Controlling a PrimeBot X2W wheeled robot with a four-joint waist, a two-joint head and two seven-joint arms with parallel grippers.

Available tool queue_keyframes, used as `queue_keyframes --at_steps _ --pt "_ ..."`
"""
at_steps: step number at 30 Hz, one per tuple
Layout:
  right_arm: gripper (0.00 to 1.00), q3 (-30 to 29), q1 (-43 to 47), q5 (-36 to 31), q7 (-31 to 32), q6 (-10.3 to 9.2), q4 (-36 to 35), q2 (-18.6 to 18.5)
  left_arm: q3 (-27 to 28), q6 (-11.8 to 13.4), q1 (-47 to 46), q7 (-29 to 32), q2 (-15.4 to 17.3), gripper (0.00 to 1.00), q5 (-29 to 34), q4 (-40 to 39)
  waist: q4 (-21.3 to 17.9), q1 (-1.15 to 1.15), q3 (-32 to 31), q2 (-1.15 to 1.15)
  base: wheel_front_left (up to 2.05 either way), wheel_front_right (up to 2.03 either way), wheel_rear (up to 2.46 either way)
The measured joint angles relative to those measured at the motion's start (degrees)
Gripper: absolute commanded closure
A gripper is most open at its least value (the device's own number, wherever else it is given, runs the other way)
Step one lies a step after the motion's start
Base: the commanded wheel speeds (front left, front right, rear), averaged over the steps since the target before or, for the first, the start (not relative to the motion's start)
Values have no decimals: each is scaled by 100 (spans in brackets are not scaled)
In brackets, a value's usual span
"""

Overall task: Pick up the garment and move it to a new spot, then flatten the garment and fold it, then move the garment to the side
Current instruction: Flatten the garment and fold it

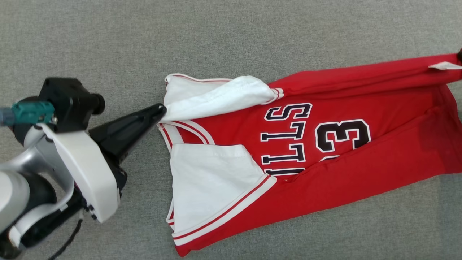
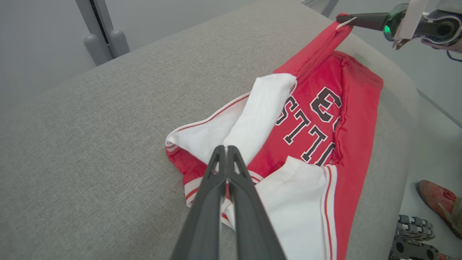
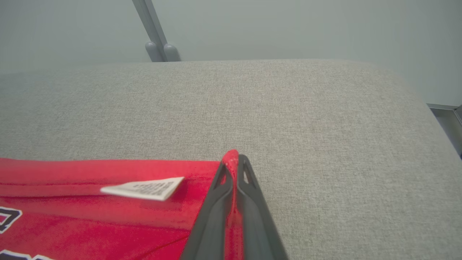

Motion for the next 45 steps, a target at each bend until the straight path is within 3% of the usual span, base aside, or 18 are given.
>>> queue_keyframes --at_steps 7,12,18,19,20,21,22,23,24,27,33,39,42,45 --pt "100 -612 945 -88 -94 0 -386 0 -169 445 634 -324 199 100 252 -658 30 0 -102 0 0 0 0" --pt "100 -965 1476 -211 34 0 -626 198 -389 648 1025 -420 194 100 361 -834 41 0 -147 0 0 0 0" --pt "100 -1121 1736 -408 164 -1 -601 516 -764 794 1534 -695 -231 100 441 -524 6 0 -199 0 0 0 0" --pt "90 -1123 1747 -501 135 -1 -547 565 -800 824 1599 -756 -316 100 437 -427 4 0 -212 0 0 0 0" --pt "52 -1151 1749 -612 77 0 -459 623 -838 832 1663 -824 -397 100 437 -321 1 0 -229 0 0 0 0" --pt "5 -1196 1750 -715 31 0 -368 675 -859 875 1743 -905 -479 100 428 -225 -1 0 -252 0 0 0 0" --pt "0 -1258 1756 -800 -32 0 -294 735 -884 880 1794 -977 -546 85 432 -131 -1 0 -280 0 0 0 0" --pt "0 -1357 1766 -815 -124 0 -253 825 -887 909 1858 -1070 -599 62 436 -57 2 0 -314 0 0 0 0" --pt "0 -1478 1800 -806 -226 0 -233 916 -875 960 1920 -1207 -673 0 439 7 7 0 -352 0 0 0 0" --pt "0 -1798 2158 -743 -494 0 -303 1063 -767 1145 2069 -1737 -861 0 614 162 37 0 -481 0 0 0 0" --pt "0 -2436 3183 -839 -1084 -5 -565 1536 -479 1989 2544 -3159 -1341 0 1298 750 112 0 -825 0 0 0 0" --pt "0 -2802 3531 -944 -1339 -7 -688 1992 -177 2644 2902 -3572 -2109 0 2264 1410 231 0 -1178 0 0 0 0" --pt "0 -2975 3390 -992 -1228 -5 -449 2158 241 2694 3126 -3580 -2661 0 2963 1479 341 0 -1301 0 0 0 0" --pt "0 -3211 3039 -1093 -984 -7 9 2261 525 2542 3415 -3582 -3002 0 3507 1610 469 0 -1391 0 0 0 0"
